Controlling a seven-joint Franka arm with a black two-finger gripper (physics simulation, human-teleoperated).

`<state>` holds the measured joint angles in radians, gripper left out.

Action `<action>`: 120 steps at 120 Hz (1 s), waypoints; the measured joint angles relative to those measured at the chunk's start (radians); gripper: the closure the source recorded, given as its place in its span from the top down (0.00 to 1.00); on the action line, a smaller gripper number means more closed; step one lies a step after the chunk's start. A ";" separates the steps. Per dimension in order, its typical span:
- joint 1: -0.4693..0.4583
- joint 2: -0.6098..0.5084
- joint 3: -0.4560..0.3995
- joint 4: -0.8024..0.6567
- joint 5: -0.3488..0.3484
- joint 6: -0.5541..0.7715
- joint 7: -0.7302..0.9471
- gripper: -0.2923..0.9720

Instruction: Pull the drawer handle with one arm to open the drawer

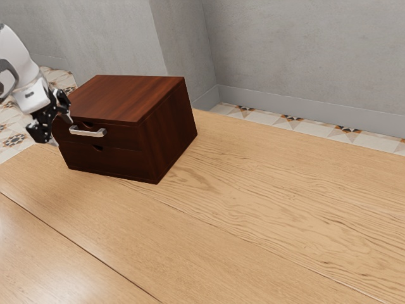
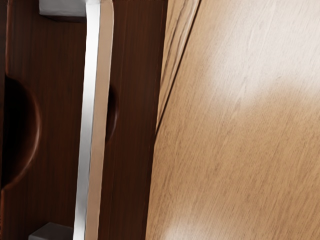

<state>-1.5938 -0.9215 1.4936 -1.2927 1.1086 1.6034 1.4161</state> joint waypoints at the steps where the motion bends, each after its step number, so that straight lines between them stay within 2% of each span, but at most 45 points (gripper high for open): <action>1: 0.000 0.000 0.000 -0.003 0.004 0.001 0.000 0.69; 38: -0.028 0.002 0.001 -0.028 0.062 0.032 0.017 0.68; 48: -0.024 -0.004 0.002 -0.050 0.065 0.038 0.020 0.77; 66: 0.008 -0.004 -0.011 -0.099 0.065 0.047 0.024 0.80; 79: 0.090 0.006 -0.050 -0.178 0.060 0.052 0.024 0.71; 85: 0.120 0.008 -0.056 -0.210 0.056 0.058 0.023 0.74; 89: 0.135 0.008 -0.057 -0.224 0.053 0.063 0.023 0.71; 120: 0.150 0.007 -0.072 -0.221 0.051 0.114 0.022 0.68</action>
<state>-1.4435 -0.9147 1.4212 -1.5140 1.1593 1.7178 1.4378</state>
